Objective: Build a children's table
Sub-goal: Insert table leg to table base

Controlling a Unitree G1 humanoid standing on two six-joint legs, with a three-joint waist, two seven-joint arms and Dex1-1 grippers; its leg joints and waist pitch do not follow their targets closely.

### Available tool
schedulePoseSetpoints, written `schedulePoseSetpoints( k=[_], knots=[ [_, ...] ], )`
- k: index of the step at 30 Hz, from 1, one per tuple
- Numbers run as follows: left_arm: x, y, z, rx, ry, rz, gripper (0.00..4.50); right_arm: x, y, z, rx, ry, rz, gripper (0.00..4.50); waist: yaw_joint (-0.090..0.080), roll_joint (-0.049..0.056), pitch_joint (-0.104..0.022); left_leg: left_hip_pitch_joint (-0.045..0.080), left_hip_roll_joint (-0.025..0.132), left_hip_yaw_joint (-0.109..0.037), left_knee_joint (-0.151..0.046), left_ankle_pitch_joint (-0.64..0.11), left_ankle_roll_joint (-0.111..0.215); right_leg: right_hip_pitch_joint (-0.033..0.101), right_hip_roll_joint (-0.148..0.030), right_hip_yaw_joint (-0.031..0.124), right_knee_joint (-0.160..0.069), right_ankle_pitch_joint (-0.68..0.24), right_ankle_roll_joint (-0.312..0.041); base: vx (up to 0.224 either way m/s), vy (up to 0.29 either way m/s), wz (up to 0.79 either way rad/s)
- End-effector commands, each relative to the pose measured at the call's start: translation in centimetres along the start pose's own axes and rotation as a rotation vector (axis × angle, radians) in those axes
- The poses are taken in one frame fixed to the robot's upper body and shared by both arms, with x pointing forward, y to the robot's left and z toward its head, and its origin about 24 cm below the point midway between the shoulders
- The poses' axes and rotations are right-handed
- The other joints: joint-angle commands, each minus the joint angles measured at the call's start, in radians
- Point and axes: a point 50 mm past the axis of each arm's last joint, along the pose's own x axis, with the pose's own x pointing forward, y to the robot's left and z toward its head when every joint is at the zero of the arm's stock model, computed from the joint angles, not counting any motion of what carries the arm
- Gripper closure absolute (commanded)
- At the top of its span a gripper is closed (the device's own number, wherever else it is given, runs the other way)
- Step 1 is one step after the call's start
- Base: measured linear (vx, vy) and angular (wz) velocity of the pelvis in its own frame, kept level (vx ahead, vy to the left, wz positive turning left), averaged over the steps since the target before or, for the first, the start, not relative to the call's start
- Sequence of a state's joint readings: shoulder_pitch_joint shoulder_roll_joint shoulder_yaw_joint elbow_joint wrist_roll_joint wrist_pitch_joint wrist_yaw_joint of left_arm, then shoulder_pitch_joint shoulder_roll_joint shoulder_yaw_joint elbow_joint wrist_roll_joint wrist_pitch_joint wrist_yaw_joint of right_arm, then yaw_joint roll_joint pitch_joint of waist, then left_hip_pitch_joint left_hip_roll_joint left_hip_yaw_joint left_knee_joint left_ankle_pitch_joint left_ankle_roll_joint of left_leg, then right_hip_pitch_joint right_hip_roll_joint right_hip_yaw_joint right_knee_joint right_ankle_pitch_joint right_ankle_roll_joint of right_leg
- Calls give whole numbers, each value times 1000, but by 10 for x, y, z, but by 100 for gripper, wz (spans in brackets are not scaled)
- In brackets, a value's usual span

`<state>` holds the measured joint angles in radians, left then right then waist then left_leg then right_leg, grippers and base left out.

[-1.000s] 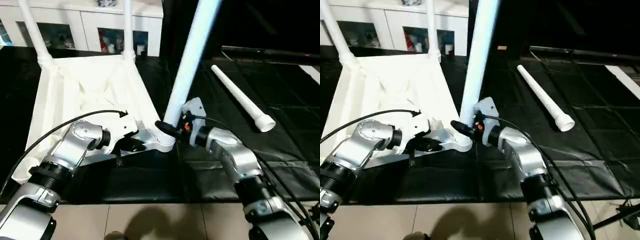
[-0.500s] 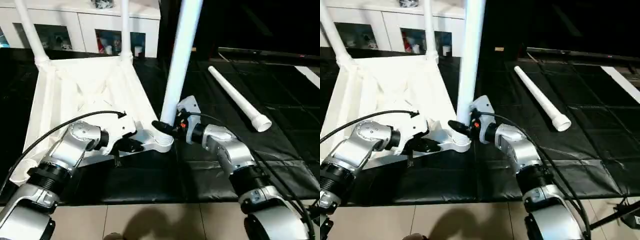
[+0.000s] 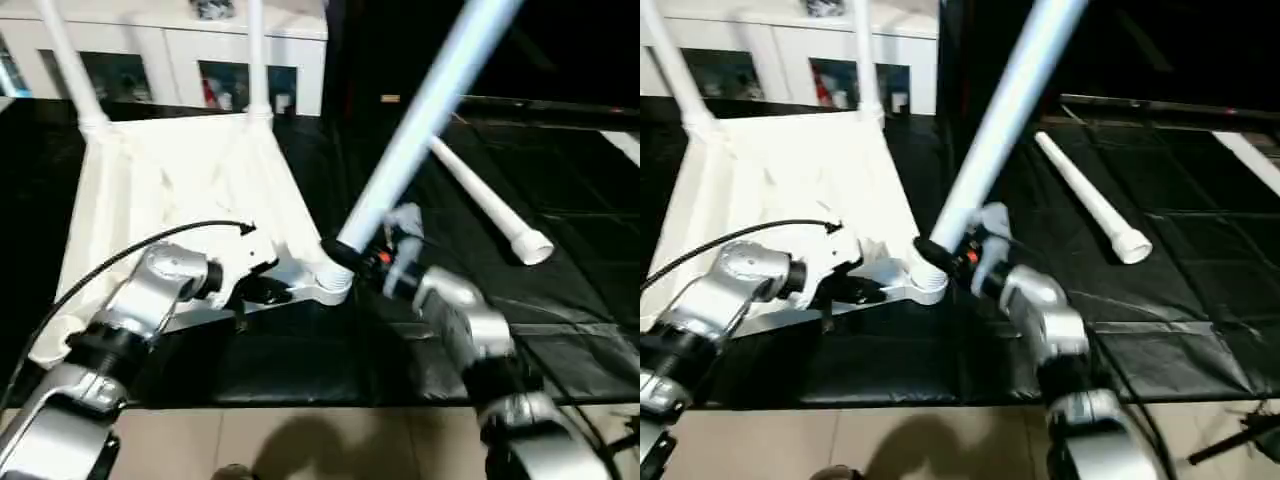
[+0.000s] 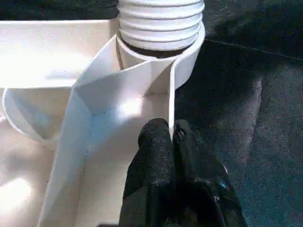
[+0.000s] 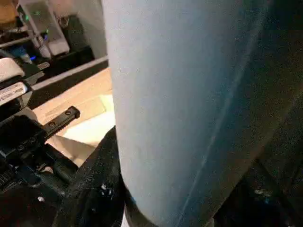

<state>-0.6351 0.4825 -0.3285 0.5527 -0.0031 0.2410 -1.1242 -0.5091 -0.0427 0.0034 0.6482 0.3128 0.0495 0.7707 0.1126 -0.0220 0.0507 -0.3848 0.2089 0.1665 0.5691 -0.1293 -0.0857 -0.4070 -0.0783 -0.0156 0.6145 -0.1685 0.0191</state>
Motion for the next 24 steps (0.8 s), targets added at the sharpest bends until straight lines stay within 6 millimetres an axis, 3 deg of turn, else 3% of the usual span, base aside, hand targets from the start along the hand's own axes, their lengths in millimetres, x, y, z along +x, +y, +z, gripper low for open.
schedulePoseSetpoints(
  k=[1, 3, 5, 6, 9, 10, 13, 15, 16, 17, 19, 20, 21, 24],
  knots=[
    [-12, 16, 16, 35, -14, 112, 450, -13, 0, -33, 44, 110, -31, 259, -5, 32, -65, 32, 6, -3, -74, -493, -64, 23, -38, 14, -80, -327, -193, 0, 0, 0],
    [-13, 19, 15, 36, -4, 124, 450, -19, 4, -41, 6, 114, -39, 259, -4, 40, -64, 32, 5, -4, -75, -499, -59, 22, -38, 14, -82, -342, -192, 0, 0, 0],
    [-14, 20, 15, 36, 0, 127, 450, -21, 6, -43, -25, 125, -30, 259, -3, 38, -65, 30, 5, -3, -74, -490, -54, 24, -38, 14, -83, -337, -192, 0, 0, 0],
    [-15, 21, 15, 37, 5, 133, 450, -24, 10, -48, -143, 198, 14, 259, -2, 42, -65, 30, 5, -2, -74, -480, -50, 23, -37, 15, -82, -330, -194, 0, 0, 0],
    [-15, 22, 15, 37, 8, 135, 450, -25, 13, -52, -222, 254, 60, 259, 0, 44, -64, 29, 5, -1, -75, -472, -51, 23, -36, 15, -83, -330, -189, 0, 0, 0],
    [-14, 22, 14, 39, 12, 136, 450, -25, 14, -52, -245, 276, 84, 259, -1, 36, -64, 29, 6, 1, -75, -472, -48, 23, -36, 16, -84, -333, -187, 0, 0, 0],
    [-12, 21, 12, 52, 27, 135, 450, -23, 17, -54, -283, 333, 152, 259, 0, 35, -63, 29, 6, -2, -76, -480, -42, 23, -37, 16, -85, -362, -178, 0, 0, 0],
    [-11, 19, 10, 55, 30, 132, 450, -19, 20, -54, -290, 358, 197, 259, -3, 15, -62, 26, 7, 0, -76, -466, -32, 24, -39, 16, -85, -380, -172, 0, 0, 0],
    [-11, 19, 10, 55, 30, 132, 450, -19, 20, -54, -290, 358, 197, 259, -3, 20, -61, 27, 7, -1, -76, -468, -33, 23, -40, 16, -85, -389, -170, 0, 0, 0],
    [-11, 17, 8, 57, 29, 128, 450, -14, 22, -53, -279, 370, 236, 259, -6, 9, -61, 28, 8, 0, -77, -481, -32, 19, -41, 17, -90, -413, -161, 0, 0, 0],
    [-11, 15, 7, 60, 27, 121, 450, -13, 23, -53, -272, 373, 250, 259, -7, 15, -61, 28, 9, -2, -79, -488, -36, 19, -41, 17, -90, -417, -157, 0, 0, 0],
    [-11, 10, 6, 84, 19, 80, 450, -9, 24, -52, -259, 375, 274, 259, -8, 5, -63, 28, 10, -3, -78, -488, -35, 19, -42, 16, -88, -415, -156, 0, 0, 0],
    [-11, 9, 6, 89, 19, 74, 450, -8, 24, -52, -259, 375, 276, 259, -12, 8, -63, 25, 11, -3, -81, -488, -36, 20, -41, 16, -89, -407, -153, 0, 0, 0],
    [-10, -3, 2, 162, 38, -24, 450, -4, 27, -50, -261, 382, 328, 259, -19, 1, -67, 25, 11, -3, -82, -489, -38, 19, -37, 16, -85, -362, -159, 0, 0, 0]
  ],
)
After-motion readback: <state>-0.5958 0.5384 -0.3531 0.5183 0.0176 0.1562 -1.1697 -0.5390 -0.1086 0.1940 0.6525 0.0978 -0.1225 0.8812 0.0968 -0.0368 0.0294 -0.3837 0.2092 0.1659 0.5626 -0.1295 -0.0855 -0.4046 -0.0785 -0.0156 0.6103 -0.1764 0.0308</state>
